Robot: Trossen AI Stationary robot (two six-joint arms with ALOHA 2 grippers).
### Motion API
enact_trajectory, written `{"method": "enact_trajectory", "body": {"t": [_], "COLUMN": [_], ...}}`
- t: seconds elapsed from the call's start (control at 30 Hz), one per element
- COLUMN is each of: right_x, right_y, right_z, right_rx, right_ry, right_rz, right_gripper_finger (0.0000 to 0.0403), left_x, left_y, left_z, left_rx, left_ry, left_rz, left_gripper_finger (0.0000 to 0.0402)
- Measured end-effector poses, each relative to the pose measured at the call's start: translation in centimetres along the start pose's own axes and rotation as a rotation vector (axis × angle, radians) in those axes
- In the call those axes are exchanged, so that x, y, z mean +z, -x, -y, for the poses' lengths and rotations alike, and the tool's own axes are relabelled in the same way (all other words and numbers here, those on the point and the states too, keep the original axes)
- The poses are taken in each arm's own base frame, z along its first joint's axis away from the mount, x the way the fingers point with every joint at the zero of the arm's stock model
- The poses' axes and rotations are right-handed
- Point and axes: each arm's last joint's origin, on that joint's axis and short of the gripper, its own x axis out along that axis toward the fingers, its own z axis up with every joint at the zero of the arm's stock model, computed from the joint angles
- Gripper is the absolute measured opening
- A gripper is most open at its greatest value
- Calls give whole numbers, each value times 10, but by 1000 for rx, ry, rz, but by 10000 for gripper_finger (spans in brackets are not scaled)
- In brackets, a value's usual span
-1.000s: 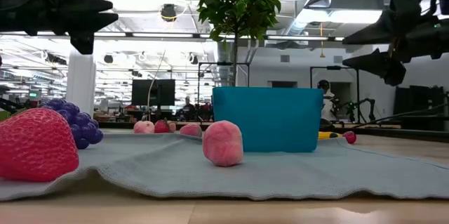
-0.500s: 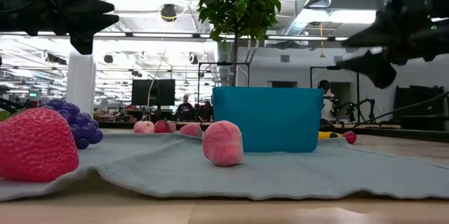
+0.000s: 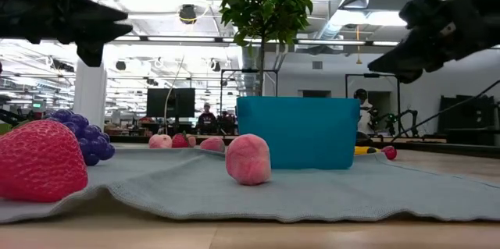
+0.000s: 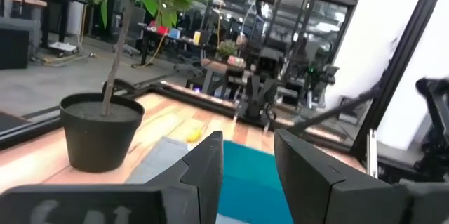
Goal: Pick and placing Produce into tupperware
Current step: Put the red cherry into the bin
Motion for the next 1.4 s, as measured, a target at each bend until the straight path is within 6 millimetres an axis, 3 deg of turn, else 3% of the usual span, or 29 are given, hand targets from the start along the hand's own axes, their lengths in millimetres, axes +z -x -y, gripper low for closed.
{"method": "enact_trajectory", "body": {"t": [0.17,0.33,0.63,0.8,0.97,1.13,1.4], "right_x": [18,25,16,27,23,17,9], "right_y": [-10,-22,-54,-76,-94,-104,-104], "right_z": [2,1,0,-1,-1,-1,0], "right_rx": [-3,-9,35,13,24,32,38], "right_ry": [21,52,211,264,312,313,315], "right_rz": [-173,-410,-726,-743,-841,-928,-1012], "right_gripper_finger": [21,35,103,157,188,179,140], "left_x": [-5,-4,-4,-5,-5,-5,-5], "left_y": [-1,-1,-1,-1,-1,-1,-1], "left_z": [1,1,1,1,1,1,1], "left_rx": [-70,-60,-48,-47,-56,-62,-65], "left_ry": [-72,-25,56,9,0,-2,6], "left_rz": [-61,-49,-53,-63,-66,-69,-71], "left_gripper_finger": [118,100,82,82,82,82,82]}}
